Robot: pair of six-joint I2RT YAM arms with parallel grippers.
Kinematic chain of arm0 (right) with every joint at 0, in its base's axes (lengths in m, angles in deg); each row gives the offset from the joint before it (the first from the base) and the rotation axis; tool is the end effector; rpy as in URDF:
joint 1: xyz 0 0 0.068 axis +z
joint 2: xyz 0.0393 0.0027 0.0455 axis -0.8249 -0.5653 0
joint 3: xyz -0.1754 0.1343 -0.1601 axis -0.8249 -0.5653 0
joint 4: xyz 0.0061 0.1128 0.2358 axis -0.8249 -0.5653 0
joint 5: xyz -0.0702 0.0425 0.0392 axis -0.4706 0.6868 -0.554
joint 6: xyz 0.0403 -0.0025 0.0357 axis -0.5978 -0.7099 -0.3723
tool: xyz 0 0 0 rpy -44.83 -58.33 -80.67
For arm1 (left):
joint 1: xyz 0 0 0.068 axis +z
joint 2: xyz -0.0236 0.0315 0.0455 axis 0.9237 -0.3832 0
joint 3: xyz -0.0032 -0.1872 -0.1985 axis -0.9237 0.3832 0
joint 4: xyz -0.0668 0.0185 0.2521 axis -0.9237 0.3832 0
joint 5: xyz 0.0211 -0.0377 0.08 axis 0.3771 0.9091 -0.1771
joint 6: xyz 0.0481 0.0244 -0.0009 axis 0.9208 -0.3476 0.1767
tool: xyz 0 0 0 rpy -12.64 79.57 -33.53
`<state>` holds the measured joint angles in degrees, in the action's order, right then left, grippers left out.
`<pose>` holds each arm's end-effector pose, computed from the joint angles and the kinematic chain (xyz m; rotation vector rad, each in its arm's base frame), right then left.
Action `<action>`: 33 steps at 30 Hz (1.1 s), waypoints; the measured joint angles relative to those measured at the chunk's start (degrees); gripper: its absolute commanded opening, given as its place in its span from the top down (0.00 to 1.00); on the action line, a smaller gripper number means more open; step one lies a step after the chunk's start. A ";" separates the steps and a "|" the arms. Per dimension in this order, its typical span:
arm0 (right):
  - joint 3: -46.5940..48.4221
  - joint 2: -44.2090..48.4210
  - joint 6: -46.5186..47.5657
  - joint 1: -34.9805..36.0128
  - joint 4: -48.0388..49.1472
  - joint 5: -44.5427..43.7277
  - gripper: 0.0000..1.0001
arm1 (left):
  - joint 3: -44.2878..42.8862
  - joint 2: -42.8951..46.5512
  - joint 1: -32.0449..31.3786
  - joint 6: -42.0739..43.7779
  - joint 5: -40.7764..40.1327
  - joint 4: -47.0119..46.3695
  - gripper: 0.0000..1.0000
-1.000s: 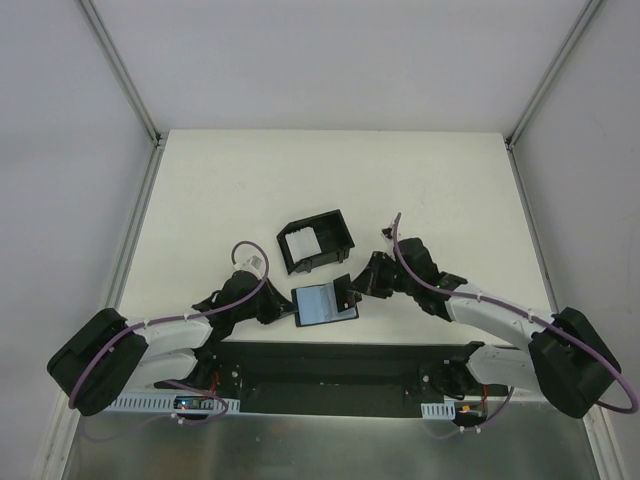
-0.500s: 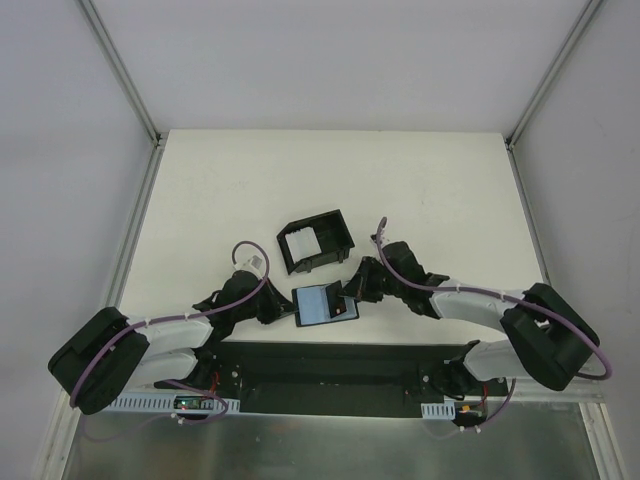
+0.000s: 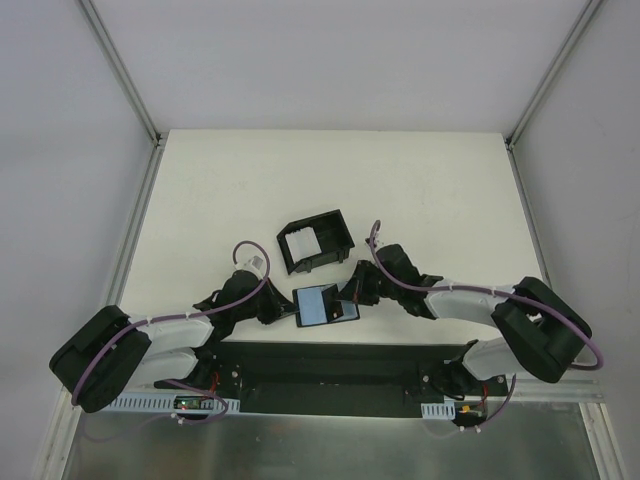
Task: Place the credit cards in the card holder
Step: Insert the credit card into the card holder.
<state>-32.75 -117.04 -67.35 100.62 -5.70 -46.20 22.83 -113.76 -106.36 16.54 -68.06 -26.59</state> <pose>0.1767 0.1920 0.1576 -0.3482 2.3053 1.1167 0.1372 -0.1200 0.1208 -0.4080 2.3350 -1.2220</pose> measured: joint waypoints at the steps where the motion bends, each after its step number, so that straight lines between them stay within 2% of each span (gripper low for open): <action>1: 0.00 -0.24 -0.02 0.02 0.00 0.00 1.00 | 0.00 0.00 0.00 0.00 0.02 0.00 1.00; 33: -0.90 -1.53 0.00 0.63 3.06 -2.64 1.00 | 0.00 0.00 0.00 -0.15 0.13 0.02 1.00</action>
<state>-33.65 -118.57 -67.35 101.25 -2.64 -48.84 22.83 -113.76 -106.36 16.38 -67.93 -26.57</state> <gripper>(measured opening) 0.007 0.007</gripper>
